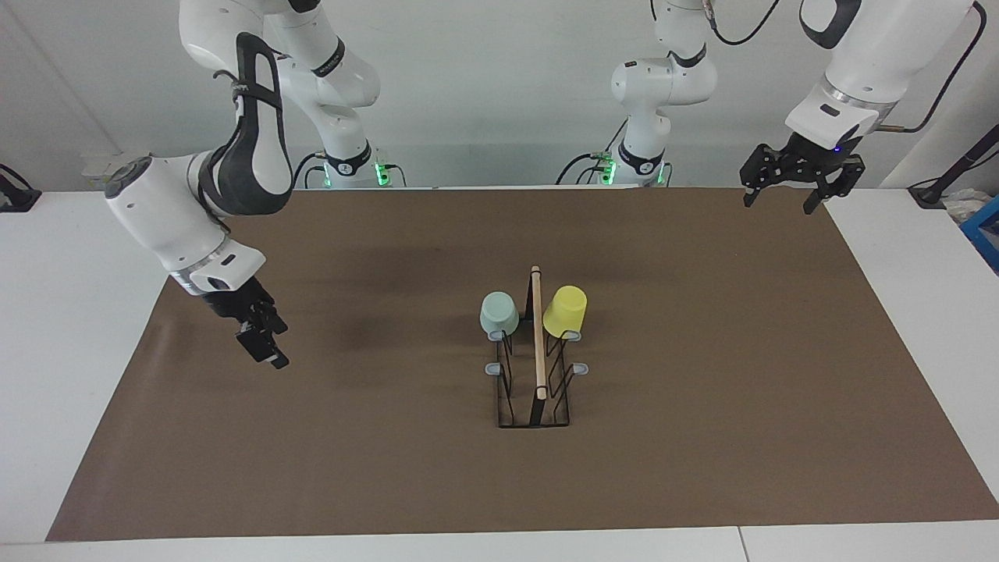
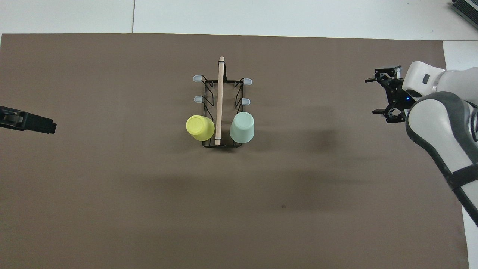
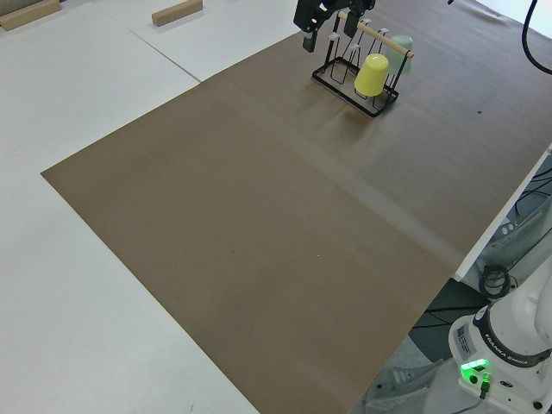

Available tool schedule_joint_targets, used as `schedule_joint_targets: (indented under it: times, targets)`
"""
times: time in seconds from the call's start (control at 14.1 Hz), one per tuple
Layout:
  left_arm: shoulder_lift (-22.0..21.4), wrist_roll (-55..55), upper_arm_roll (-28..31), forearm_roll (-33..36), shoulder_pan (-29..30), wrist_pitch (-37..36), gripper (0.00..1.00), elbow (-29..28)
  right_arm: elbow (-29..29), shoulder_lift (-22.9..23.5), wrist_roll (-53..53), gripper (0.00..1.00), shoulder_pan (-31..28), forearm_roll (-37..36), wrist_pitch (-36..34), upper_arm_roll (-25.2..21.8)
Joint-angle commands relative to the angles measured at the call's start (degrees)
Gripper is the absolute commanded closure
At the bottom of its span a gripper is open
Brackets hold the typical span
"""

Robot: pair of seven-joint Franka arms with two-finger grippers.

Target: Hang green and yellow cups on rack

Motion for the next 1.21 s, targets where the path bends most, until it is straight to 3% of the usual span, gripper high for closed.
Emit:
schedule_joint_targets:
  times: [0.0,0.43,0.64,0.85,0.99,1.14]
  targets:
    - [0.2,-0.2,-0.3,-0.8,0.7,-2.3,0.0,2.0,1.6,-3.8,16.9,0.0,0.7,-7.2,-6.7,0.8]
    - [-1.0,-0.2,-0.4,-0.8,0.5,-3.6,0.0,0.0,1.3,-10.1,47.9,0.0,4.2,-7.9,-17.3,0.7]
    - [-1.6,-1.4,-0.4,-0.8,0.5,-4.1,0.0,-0.8,0.2,-12.5,68.5,0.0,9.6,-8.1,-22.9,-2.4]
    - [-1.7,-1.5,-0.4,-0.3,0.6,-4.0,0.0,-1.1,-2.4,-13.9,74.0,0.0,11.9,-10.4,-23.2,-4.5]
    - [-1.7,-2.1,-0.3,-0.2,0.6,-4.1,0.0,-1.1,-2.8,-14.2,73.5,0.0,18.1,-12.8,-23.3,-11.3]
    - [-1.7,-3.4,-0.3,-0.2,0.6,-4.0,0.0,-1.0,-2.8,-14.3,75.3,0.0,19.5,-13.1,-23.7,-14.6]
